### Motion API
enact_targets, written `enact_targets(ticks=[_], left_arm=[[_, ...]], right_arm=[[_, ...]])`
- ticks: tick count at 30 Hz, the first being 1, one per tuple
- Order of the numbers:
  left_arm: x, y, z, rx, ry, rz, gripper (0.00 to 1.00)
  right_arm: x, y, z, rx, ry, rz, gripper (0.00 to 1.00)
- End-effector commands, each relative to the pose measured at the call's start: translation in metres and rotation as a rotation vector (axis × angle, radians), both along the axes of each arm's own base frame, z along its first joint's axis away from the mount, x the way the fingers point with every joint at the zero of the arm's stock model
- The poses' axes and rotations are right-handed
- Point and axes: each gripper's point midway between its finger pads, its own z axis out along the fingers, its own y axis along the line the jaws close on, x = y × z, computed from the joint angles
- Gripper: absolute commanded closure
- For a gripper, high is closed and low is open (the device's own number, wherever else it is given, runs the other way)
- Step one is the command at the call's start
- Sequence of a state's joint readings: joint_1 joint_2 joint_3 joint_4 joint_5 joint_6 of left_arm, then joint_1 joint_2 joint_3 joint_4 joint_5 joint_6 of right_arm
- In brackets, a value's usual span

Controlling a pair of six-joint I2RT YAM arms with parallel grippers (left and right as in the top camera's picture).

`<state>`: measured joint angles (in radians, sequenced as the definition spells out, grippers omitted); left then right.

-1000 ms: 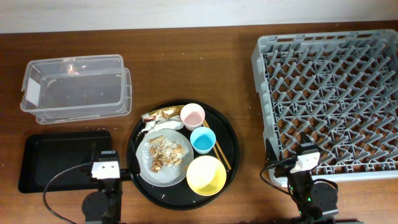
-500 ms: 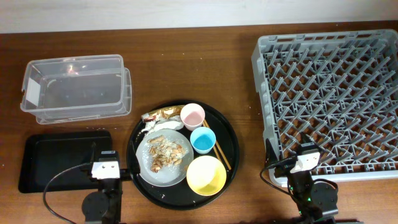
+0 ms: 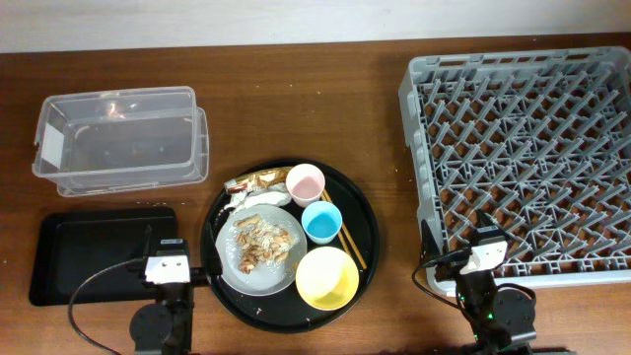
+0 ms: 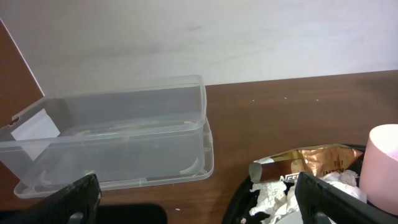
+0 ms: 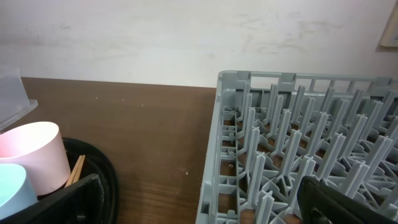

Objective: Sort waste into correct bins and load items into the dishwasher rack

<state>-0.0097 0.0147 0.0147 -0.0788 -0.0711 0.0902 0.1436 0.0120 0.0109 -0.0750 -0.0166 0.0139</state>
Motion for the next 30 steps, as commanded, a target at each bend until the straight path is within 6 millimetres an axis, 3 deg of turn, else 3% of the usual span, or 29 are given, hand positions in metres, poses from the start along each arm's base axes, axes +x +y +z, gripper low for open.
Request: enact_targets(ticks=[1,27,28,30], left_arm=[[0.000,0.001,-0.002,0.020,0.004,0.002,0.01],[0.000,0.001,0.003,0.018,-0.015,0.001,0.01],[0.001,-0.010,0.014,-0.037,-0.063,-0.061,0.01],[-0.002,-0.041,0.016,-0.135,-0.062,-0.234,0.01]], right_arm=[[0.000,-0.003,-0.002,-0.008,0.003,-0.016,0.02],[0.000,-0.003,-0.002,-0.008,0.003,-0.016,0.02],[0.000,-0.003,-0.002,-0.008,0.003,-0.016,0.02],[0.000,-0.003,-0.002,-0.008,0.003,-0.016,0.02]])
